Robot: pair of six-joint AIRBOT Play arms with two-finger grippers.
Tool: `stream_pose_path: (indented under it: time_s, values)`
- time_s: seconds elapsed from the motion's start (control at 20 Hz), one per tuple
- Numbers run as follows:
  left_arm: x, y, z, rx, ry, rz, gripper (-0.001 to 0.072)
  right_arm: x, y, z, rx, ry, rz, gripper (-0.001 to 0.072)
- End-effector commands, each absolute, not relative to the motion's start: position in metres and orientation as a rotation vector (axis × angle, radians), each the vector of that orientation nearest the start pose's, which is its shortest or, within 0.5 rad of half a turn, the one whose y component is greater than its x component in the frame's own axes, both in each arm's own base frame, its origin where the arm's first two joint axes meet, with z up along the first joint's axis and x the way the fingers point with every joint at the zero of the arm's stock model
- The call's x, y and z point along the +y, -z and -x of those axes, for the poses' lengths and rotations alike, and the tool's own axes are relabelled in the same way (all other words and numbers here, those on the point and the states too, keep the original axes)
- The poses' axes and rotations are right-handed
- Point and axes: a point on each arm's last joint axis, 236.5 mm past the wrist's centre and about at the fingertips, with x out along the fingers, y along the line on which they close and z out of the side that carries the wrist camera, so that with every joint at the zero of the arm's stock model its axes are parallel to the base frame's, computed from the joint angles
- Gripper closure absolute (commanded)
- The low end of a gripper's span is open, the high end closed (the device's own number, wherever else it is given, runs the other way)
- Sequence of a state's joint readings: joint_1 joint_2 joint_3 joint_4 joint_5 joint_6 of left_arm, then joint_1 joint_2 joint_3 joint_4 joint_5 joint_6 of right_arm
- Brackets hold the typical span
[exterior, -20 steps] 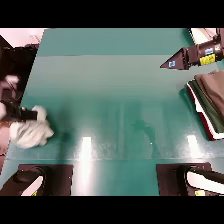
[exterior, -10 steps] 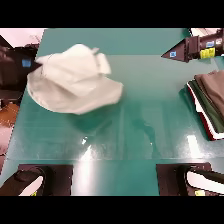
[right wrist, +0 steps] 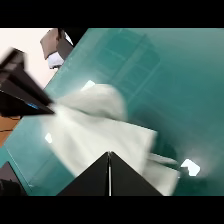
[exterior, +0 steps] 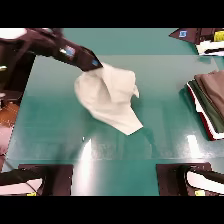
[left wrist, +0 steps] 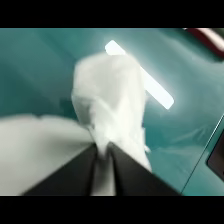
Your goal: Fold the shirts.
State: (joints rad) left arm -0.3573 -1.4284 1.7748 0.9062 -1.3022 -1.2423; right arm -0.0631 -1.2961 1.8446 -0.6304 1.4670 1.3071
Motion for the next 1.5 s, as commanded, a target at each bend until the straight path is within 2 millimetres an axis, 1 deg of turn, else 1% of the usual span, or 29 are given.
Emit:
stream_pose_path:
  time_s: [0.0, 0.05, 0.1, 0.15, 0.2, 0.25, 0.3, 0.35, 0.45, 0.5, 0.6, 0.7, 0.75, 0.8, 0.85, 0.95, 1.15, 1.2, 1.3, 1.35, 1.4, 1.45]
  values:
    - [-0.278, -0.136, -0.393, 1.095, 0.917, -0.002, 0.0127, 0.162, -0.312, -0.382, 0.724, -0.836, -0.275, 0.0695]
    - [-0.261, -0.13, -0.397, 1.131, 0.86, -0.009, 0.0152, 0.156, -0.304, -0.381, 0.751, -0.814, -0.25, 0.0695]
    - [-0.244, -0.127, -0.4, 1.151, 0.825, -0.016, 0.0153, 0.149, -0.292, -0.38, 0.792, -0.783, -0.215, 0.0694]
    - [-0.232, -0.126, -0.403, 1.164, 0.805, -0.003, 0.0154, 0.14, -0.279, -0.378, 0.839, -0.75, -0.18, 0.0695]
    - [-0.223, -0.125, -0.406, 1.175, 0.784, 0.015, 0.0153, 0.134, -0.265, -0.374, 0.889, -0.727, -0.162, 0.0695]
    - [-0.219, -0.123, -0.409, 1.174, 0.773, 0.024, 0.0153, 0.132, -0.252, -0.37, 0.933, -0.719, -0.166, 0.0695]
    - [-0.221, -0.121, -0.412, 1.163, 0.768, 0.035, 0.0152, 0.131, -0.236, -0.365, 0.977, -0.712, -0.18, 0.0695]
    - [-0.23, -0.117, -0.414, 1.148, 0.776, 0.053, 0.0152, 0.131, -0.221, -0.361, 1.015, -0.711, -0.202, 0.0695]
    - [-0.257, -0.108, -0.422, 1.093, 0.789, 0.09, 0.0152, 0.132, -0.189, -0.352, 1.089, -0.699, -0.252, 0.0695]
    - [-0.272, -0.1, -0.424, 1.067, 0.792, 0.093, 0.0152, 0.132, -0.173, -0.348, 1.117, -0.688, -0.28, 0.0695]
    - [-0.303, -0.08, -0.427, 1.045, 0.808, 0.084, 0.0152, 0.132, -0.145, -0.341, 1.163, -0.663, -0.325, 0.0695]
    - [-0.329, -0.054, -0.431, 1.044, 0.816, 0.079, 0.0152, 0.133, -0.124, -0.331, 1.199, -0.646, -0.356, 0.0695]
    - [-0.337, -0.044, -0.436, 1.035, 0.809, 0.083, 0.0152, 0.133, -0.116, -0.326, 1.213, -0.64, -0.367, 0.0695]
    - [-0.343, -0.037, -0.442, 1.022, 0.795, 0.098, 0.0152, 0.133, -0.109, -0.32, 1.224, -0.633, -0.377, 0.0695]
    - [-0.345, -0.034, -0.45, 1.005, 0.778, 0.118, 0.0152, 0.133, -0.103, -0.315, 1.23, -0.626, -0.385, 0.0695]
    - [-0.346, -0.035, -0.461, 0.967, 0.76, 0.13, 0.0153, 0.132, -0.093, -0.307, 1.23, -0.607, -0.401, 0.0695]
    - [-0.348, -0.022, -0.461, 0.993, 0.757, 0.139, 0.0154, 0.13, -0.081, -0.302, 1.177, -0.556, -0.423, 0.0695]
    - [-0.348, -0.023, -0.461, 0.992, 0.757, 0.141, 0.0186, 0.129, -0.079, -0.3, 1.171, -0.549, -0.425, 0.0695]
    - [-0.35, -0.026, -0.46, 0.992, 0.765, 0.162, 0.068, 0.128, -0.072, -0.297, 1.17, -0.535, -0.434, 0.0695]
    - [-0.35, -0.028, -0.457, 1.002, 0.774, 0.158, 0.0681, 0.128, -0.065, -0.294, 1.183, -0.529, -0.442, 0.0691]
    - [-0.349, -0.035, -0.455, 1.015, 0.791, 0.147, 0.0682, 0.128, -0.054, -0.289, 1.213, -0.524, -0.454, 0.0649]
    - [-0.347, -0.049, -0.453, 1.023, 0.814, 0.137, 0.0682, 0.129, -0.039, -0.283, 1.256, -0.518, -0.471, 0.0375]
